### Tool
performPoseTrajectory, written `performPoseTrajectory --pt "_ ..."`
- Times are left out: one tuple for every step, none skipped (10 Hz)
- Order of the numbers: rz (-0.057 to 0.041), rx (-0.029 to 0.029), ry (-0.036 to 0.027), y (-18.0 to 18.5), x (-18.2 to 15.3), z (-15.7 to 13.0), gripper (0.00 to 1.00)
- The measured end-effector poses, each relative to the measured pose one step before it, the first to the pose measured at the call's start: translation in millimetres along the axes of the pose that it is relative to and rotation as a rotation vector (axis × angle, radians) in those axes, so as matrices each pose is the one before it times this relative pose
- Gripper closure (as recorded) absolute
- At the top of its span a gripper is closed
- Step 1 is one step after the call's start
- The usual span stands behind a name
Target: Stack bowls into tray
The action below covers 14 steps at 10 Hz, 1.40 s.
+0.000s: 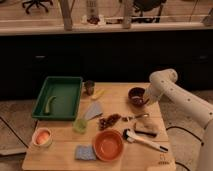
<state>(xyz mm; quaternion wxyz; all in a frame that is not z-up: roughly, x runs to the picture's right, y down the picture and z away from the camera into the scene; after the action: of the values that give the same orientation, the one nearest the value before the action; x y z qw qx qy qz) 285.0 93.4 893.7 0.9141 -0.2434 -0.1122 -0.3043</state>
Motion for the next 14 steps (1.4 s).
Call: performPoseTrajectory --pt "-0.00003 -0.00107 -0.00058 0.09 0.33 0.02 0.92" --pt "-0.00189 -0.00007 0.00011 -0.08 -0.39 0.32 0.97" --pt "-0.00387 0.00580 0.00411 0.10 -0.34 -2.78 0.98" --pt "-0.00670 0.00930 0.00805 -0.89 -0.70 -10.77 0.98" --pt "-0.00416 0.00598 0.00737 -1.03 0.90 -11.23 0.98" --pt "-0.00410 0.00714 0.00483 -2.15 0.05 -12.80 0.98" --pt "-0.00902 0.00613 0.00441 -1.12 -1.94 -8.16 0.98" --pt "-0.00592 0.00499 0.00146 -0.12 -2.45 -2.51 0.98" --pt "-0.00690 0.00265 0.00407 0.51 -2.07 -3.84 0.98" --pt "-0.00885 0.00315 0.00444 -0.65 -1.55 -6.99 0.98" --pt "-0.00638 0.00017 0.00211 -0.55 -1.71 -4.89 0.98" --pt "-0.00847 0.00217 -0.00020 -1.44 -2.89 -3.83 0.98" --pt "-0.00813 0.00232 -0.00193 -0.98 -4.05 -2.35 0.98" --pt "-0.00781 0.00315 0.00080 0.36 -3.66 -2.28 0.98"
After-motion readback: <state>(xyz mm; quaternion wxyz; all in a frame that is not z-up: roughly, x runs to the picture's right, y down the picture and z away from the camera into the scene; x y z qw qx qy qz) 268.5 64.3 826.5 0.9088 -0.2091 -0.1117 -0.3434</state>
